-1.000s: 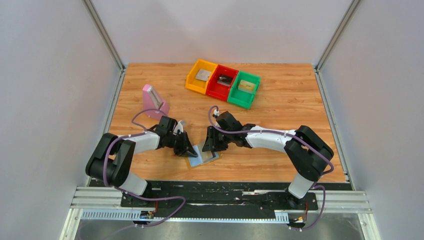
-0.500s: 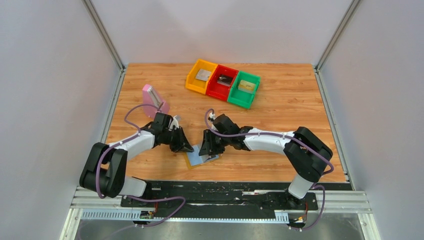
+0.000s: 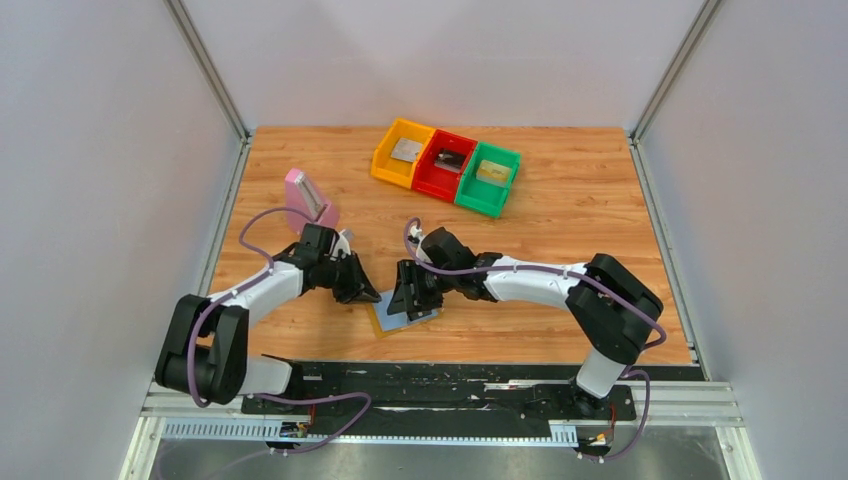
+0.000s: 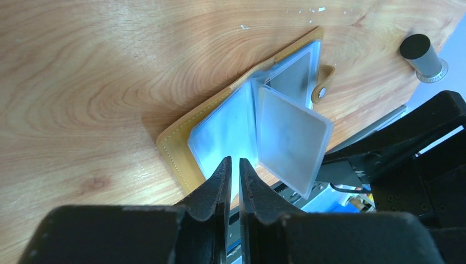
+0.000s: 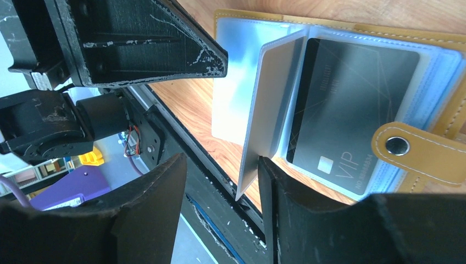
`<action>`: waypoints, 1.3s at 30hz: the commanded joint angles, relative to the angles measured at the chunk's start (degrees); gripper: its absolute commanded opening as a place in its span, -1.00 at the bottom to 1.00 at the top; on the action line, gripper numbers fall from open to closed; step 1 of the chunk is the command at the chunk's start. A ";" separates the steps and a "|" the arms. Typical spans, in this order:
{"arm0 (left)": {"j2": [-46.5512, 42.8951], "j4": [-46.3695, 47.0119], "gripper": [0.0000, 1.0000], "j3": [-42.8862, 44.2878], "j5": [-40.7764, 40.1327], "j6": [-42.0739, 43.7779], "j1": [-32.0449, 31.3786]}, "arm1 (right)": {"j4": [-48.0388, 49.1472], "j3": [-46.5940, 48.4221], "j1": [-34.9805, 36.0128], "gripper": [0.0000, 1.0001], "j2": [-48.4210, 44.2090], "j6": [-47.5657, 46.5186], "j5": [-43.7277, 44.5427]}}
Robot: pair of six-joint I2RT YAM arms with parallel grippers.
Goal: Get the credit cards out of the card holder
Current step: Remove the credit card from the card holder.
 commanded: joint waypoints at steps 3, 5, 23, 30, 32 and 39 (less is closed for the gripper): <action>-5.69 -3.83 -0.63 3.31 -3.59 1.05 0.59 | 1.96 3.14 0.30 0.12 1.42 -1.77 -2.71; -7.39 -4.64 -0.61 3.74 -4.54 0.83 0.63 | 1.92 3.30 0.21 0.14 1.41 -2.24 -3.32; -5.69 -2.27 -0.65 -0.60 -2.65 0.68 0.65 | 0.34 3.17 -1.55 -0.19 1.85 -2.32 3.51; -2.05 -1.28 -0.70 -1.53 -3.14 1.26 0.59 | 0.16 4.84 -1.68 -0.22 4.39 -2.60 2.76; -2.15 -0.56 -0.69 -1.74 -3.32 1.35 0.59 | 0.16 4.96 -1.67 -0.20 4.77 -2.59 2.85; -0.04 1.21 -0.70 -2.66 -3.20 1.43 0.59 | 0.75 5.76 -1.60 -0.20 7.55 -2.38 2.59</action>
